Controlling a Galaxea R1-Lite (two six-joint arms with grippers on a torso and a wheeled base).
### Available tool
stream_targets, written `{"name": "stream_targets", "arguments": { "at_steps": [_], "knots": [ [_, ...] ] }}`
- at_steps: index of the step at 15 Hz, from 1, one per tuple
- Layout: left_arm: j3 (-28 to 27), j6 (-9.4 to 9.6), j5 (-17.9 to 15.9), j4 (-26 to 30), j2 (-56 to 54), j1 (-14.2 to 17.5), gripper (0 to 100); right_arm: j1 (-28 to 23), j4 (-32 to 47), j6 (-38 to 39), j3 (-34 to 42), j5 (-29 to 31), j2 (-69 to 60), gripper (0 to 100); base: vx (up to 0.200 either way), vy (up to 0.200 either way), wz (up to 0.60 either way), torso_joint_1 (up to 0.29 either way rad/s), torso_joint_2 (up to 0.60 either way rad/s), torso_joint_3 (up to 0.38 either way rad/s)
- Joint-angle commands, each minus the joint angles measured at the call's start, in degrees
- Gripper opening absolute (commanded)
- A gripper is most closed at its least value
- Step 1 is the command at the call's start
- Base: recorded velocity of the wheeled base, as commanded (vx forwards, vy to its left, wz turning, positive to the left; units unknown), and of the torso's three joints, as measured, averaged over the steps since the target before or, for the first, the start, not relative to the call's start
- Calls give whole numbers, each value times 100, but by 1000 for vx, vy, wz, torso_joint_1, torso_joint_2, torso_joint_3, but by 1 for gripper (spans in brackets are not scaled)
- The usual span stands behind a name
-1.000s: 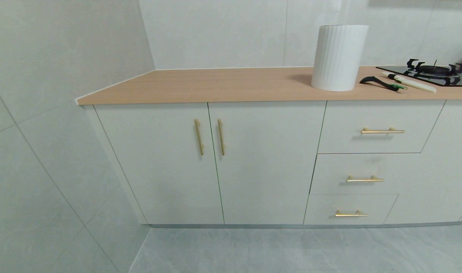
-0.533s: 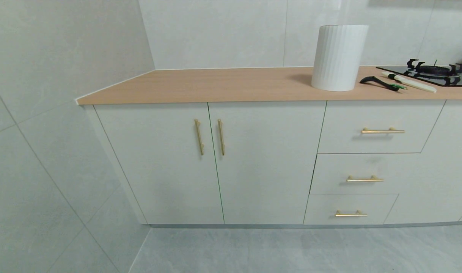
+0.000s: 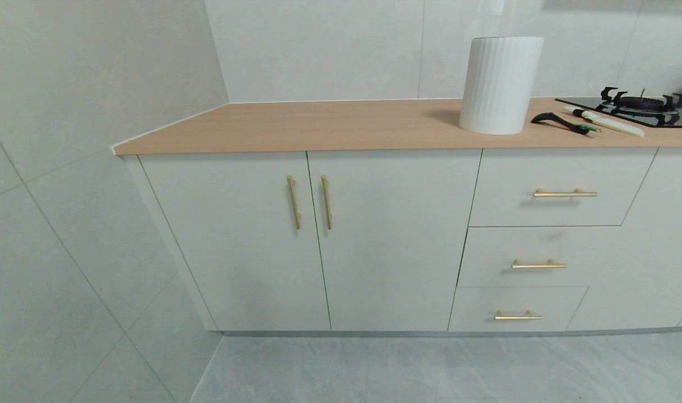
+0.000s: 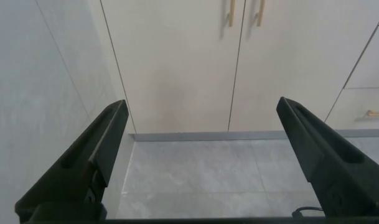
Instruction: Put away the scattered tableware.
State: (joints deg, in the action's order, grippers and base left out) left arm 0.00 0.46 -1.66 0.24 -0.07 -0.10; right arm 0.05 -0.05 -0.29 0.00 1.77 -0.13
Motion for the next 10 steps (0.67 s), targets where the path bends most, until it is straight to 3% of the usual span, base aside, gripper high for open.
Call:
{"name": "stream_targets", "arguments": {
  "at_steps": [1, 8, 10],
  "knots": [
    [0, -2, -1, 2, 7, 1, 100, 4, 5, 3, 0, 8, 13, 100, 0, -200, 0, -2, 2, 2],
    [0, -11, -1, 2, 7, 1, 100, 4, 5, 3, 0, 8, 13, 100, 0, -200, 0, 7, 4, 0],
    [0, -11, -1, 2, 7, 1, 100, 4, 5, -6, 0, 8, 13, 100, 0, 0, 0, 0, 0, 0]
  ]
}}
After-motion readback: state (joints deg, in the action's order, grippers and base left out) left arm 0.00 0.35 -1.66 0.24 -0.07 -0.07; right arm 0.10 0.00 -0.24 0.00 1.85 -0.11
